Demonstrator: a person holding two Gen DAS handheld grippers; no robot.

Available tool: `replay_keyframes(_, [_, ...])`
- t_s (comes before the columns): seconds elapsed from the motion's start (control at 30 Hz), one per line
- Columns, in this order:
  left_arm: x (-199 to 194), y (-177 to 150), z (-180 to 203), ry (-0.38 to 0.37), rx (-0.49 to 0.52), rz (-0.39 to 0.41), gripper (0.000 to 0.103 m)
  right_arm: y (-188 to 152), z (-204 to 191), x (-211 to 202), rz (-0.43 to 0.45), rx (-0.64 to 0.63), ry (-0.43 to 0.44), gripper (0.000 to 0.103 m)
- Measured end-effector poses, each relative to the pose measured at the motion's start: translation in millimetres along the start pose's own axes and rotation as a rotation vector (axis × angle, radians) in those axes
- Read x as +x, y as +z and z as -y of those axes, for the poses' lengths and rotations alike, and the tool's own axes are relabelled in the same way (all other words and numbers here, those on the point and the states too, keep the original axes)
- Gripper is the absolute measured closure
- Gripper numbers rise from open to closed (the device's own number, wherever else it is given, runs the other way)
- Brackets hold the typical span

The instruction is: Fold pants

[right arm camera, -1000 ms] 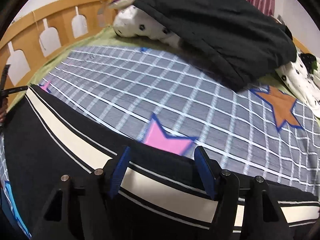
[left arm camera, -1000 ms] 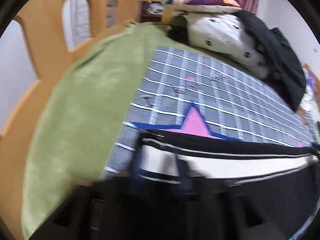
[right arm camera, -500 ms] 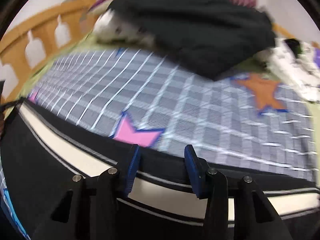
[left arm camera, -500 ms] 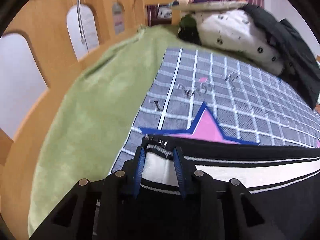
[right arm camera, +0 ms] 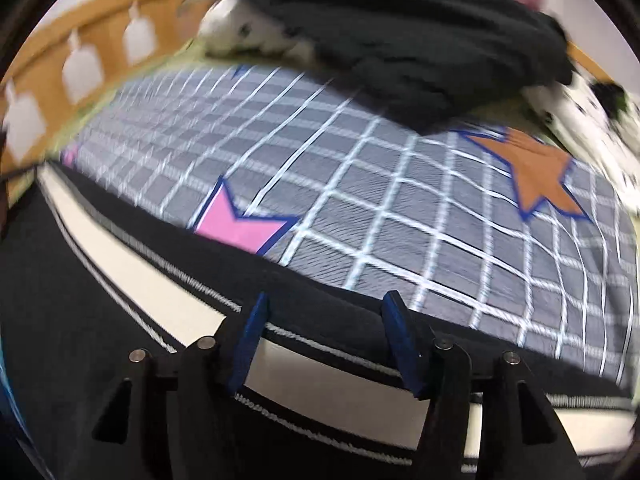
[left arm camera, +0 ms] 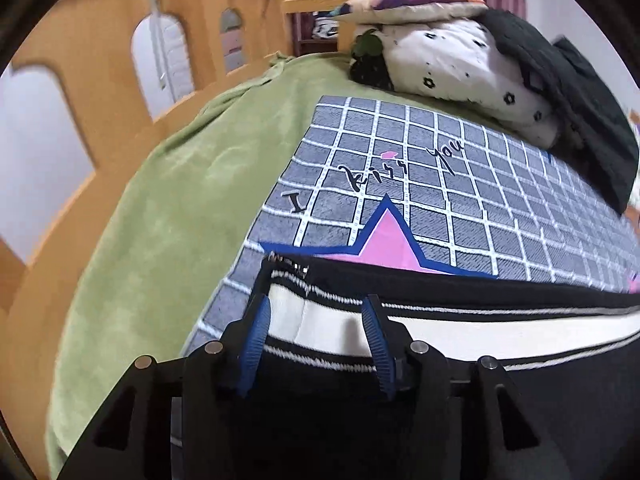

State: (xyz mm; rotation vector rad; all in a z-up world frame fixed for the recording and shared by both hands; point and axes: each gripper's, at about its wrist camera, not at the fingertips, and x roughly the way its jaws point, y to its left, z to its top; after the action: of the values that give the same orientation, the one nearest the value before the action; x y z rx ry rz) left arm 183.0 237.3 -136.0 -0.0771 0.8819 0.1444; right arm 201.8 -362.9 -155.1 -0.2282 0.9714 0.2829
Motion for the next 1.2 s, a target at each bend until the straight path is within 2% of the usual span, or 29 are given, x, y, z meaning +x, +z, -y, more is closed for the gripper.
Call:
replay_keyframes(0.03, [-1,-1,-1,-0.013,-0.023,-0.003,0.058,2,-7,6,-0.019,-0.046,-0.019,0.047])
replay_keyframes(0.07, [-1,-2,-1,-0.019,-0.033,-0.004,0.058,5,-14,10,-0.027,-0.093,-0.035,0.073])
replay_keyframes(0.1, [-3,-4,1,-0.023,-0.035,-0.007,0.058,8,-17,10,-0.024,-0.122,-0.02,0.094])
replay_keyframes(0.13, [-5,-6,3,-0.027,-0.03,-0.009,0.058,13,-23,8,-0.031,-0.161,-0.052,0.099])
replay_keyframes(0.17, [-6,-7,4,-0.031,-0.025,-0.008,0.058,15,-23,5,-0.034,-0.175,-0.06,0.099])
replay_keyframes(0.27, [-12,-12,9,-0.053,-0.024,0.018,0.057,18,-14,-10,0.047,-0.144,-0.055,0.1])
replay_keyframes(0.33, [-2,-12,15,-0.08,-0.071,-0.013,0.057,15,-4,1,0.048,-0.081,-0.039,0.1])
replay_keyframes(0.37, [2,-11,18,-0.096,-0.085,-0.027,0.057,10,-5,12,0.04,-0.07,-0.051,0.1])
replay_keyframes(0.4, [6,-12,22,-0.109,-0.093,-0.039,0.057,7,-8,16,0.072,-0.053,-0.079,0.1])
replay_keyframes(0.5, [9,-14,30,-0.095,-0.088,-0.065,0.057,16,-9,25,0.066,0.015,-0.111,0.101])
replay_keyframes(0.63, [-14,-24,24,-0.091,-0.049,-0.047,0.057,10,0,-11,0.128,0.102,-0.148,0.086])
replay_keyframes(0.7, [-29,-30,17,-0.09,-0.051,-0.048,0.057,-1,10,-35,0.144,0.204,-0.154,0.069])
replay_keyframes(0.73, [-37,-33,14,-0.098,-0.065,-0.049,0.057,-7,16,-47,0.141,0.258,-0.155,0.052])
replay_keyframes(0.77, [-45,-34,11,-0.107,-0.079,-0.048,0.057,-13,18,-59,0.134,0.312,-0.162,0.042])
replay_keyframes(0.87, [-79,-35,8,-0.143,-0.125,-0.026,0.057,-24,13,-92,0.111,0.416,-0.172,0.041])
replay_keyframes(0.93, [-110,-30,12,-0.168,-0.126,0.004,0.057,-25,-1,-121,0.155,0.435,-0.171,0.041])
replay_keyframes(1.07, [-172,-19,31,-0.171,-0.051,0.041,0.057,-9,-52,-183,0.217,0.363,-0.207,0.041])
replay_keyframes(1.13, [-209,-15,40,-0.207,-0.007,0.071,0.057,3,-84,-217,0.287,0.305,-0.252,0.041])
replay_keyframes(1.2, [-240,-11,46,-0.232,0.016,0.101,0.056,15,-111,-240,0.3,0.282,-0.254,0.036])
